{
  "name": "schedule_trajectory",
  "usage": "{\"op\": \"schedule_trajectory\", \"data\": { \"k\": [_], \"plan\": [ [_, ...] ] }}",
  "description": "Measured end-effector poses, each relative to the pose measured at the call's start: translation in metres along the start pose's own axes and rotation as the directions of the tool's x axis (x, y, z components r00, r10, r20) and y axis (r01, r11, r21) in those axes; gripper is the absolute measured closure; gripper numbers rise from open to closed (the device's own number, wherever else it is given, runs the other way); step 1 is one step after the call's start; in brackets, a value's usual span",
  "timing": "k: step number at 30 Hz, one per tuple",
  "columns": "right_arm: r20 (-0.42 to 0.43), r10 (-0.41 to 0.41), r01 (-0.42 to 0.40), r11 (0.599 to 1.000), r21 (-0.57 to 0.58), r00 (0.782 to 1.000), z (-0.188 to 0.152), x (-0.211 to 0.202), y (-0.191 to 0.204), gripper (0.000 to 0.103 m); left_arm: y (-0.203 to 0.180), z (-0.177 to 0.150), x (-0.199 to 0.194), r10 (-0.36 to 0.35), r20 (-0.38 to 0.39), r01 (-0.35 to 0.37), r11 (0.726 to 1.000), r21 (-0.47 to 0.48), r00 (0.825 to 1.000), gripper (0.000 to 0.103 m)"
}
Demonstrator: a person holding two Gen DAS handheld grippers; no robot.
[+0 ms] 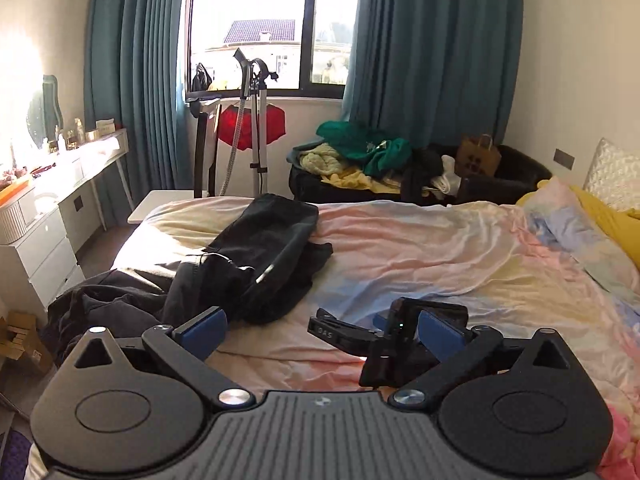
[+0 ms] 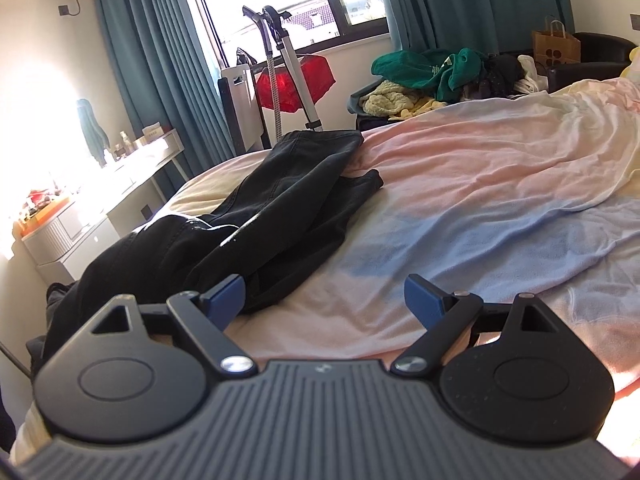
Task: Fold clothes
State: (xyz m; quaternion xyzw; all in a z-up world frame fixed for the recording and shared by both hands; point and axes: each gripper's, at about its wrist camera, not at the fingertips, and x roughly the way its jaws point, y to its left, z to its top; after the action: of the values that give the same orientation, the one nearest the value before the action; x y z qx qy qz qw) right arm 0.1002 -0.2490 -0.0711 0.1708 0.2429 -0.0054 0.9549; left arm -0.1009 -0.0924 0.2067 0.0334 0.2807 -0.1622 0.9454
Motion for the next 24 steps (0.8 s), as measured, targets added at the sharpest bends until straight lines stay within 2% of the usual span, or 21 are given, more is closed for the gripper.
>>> {"op": "schedule_trajectory", "data": {
  "k": [3,6,8,12,15,19,20,21,23,24],
  "plan": [
    [-0.007,-0.005,0.005,1.000,0.015,1.000,-0.001,0.001,-0.004,0.015,-0.034,0.007,-0.018,-0.019,0.024,0.018,0.999,0.048,1.000,0.000],
    [-0.017,0.007,-0.006,1.000,0.023,1.000,-0.001,0.003,-0.005,0.015,-0.054,0.006,-0.034,-0.074,0.013,0.073,0.994,0.078,0.997,0.000],
    [-0.022,0.013,-0.012,1.000,0.017,1.000,-0.002,0.004,-0.002,0.015,-0.061,0.001,-0.040,-0.084,0.029,0.080,0.990,0.114,0.996,0.000],
    [-0.021,0.018,-0.018,1.000,-0.002,1.000,-0.002,0.003,0.002,0.015,-0.052,-0.003,-0.034,-0.098,0.014,0.095,0.988,0.119,0.995,0.000],
    [-0.018,0.015,-0.015,1.000,-0.002,1.000,-0.002,0.002,0.002,0.015,-0.039,-0.001,-0.029,-0.094,0.029,0.091,0.993,0.080,0.995,0.000],
    [-0.027,0.019,-0.019,1.000,0.010,0.999,-0.003,0.004,0.001,0.015,-0.021,-0.001,-0.009,-0.111,-0.042,0.112,0.993,0.026,0.993,0.000],
    [-0.030,0.023,-0.023,1.000,0.008,0.999,-0.004,0.004,0.002,0.015,-0.016,-0.001,-0.003,-0.104,-0.042,0.104,0.994,0.016,0.994,0.000],
    [-0.033,0.027,-0.026,1.000,0.006,0.999,-0.004,0.005,0.003,0.015,-0.009,-0.001,0.004,-0.066,-0.023,0.066,0.998,0.002,0.998,0.000],
    [-0.038,0.034,-0.034,0.999,-0.009,0.999,-0.006,0.006,0.005,0.015,0.010,0.000,0.029,0.042,0.027,-0.041,0.998,-0.037,0.999,0.000],
    [-0.040,0.037,-0.038,0.999,-0.017,0.998,-0.006,0.006,0.007,0.015,0.021,-0.001,0.043,0.100,0.043,-0.097,0.994,-0.056,0.994,0.000]
  ]
}}
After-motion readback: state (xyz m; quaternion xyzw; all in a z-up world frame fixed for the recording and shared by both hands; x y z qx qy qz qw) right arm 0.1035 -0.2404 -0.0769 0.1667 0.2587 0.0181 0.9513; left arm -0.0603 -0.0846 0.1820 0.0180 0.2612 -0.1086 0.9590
